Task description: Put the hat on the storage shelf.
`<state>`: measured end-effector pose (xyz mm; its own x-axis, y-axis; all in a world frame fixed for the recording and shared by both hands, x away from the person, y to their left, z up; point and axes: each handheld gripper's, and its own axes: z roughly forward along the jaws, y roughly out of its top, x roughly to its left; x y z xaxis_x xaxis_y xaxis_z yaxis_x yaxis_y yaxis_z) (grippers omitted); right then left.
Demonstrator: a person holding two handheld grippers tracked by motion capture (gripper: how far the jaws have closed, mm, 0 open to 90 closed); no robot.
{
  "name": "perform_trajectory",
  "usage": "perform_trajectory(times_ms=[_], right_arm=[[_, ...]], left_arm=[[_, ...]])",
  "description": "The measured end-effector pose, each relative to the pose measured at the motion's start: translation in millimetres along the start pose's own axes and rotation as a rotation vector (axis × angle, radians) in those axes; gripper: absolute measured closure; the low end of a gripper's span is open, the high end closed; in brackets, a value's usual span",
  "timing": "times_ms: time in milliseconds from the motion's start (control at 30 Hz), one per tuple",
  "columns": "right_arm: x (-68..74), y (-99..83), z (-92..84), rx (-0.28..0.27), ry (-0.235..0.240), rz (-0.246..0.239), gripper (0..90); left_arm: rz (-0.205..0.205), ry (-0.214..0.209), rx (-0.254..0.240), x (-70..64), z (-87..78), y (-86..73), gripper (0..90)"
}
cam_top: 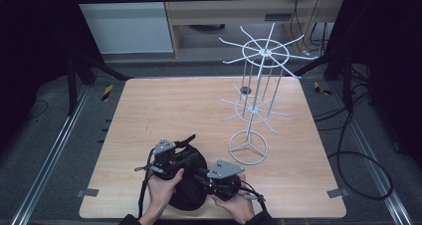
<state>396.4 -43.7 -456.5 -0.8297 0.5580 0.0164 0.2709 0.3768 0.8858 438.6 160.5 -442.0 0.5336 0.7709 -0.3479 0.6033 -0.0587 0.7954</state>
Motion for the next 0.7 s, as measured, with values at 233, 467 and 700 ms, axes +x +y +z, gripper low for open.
perform_trajectory(times_ms=[233,467,700], right_arm=[[-10.8,8.6,-27.9,-0.087,0.015,0.032,59.7],[-28.3,-1.8,-27.6,-0.057,-0.041,0.09,53.3],[-29.7,-5.5,-19.2,-0.066,-0.046,0.093,42.3]], left_arm=[[-0.012,-0.04,-0.053,1.4,-16.8,8.9,79.7],[0.051,-0.075,-0.131,-8.0,-39.2,20.6,80.9],[0.118,-0.123,-0.156,-21.6,-49.2,25.4,81.2]])
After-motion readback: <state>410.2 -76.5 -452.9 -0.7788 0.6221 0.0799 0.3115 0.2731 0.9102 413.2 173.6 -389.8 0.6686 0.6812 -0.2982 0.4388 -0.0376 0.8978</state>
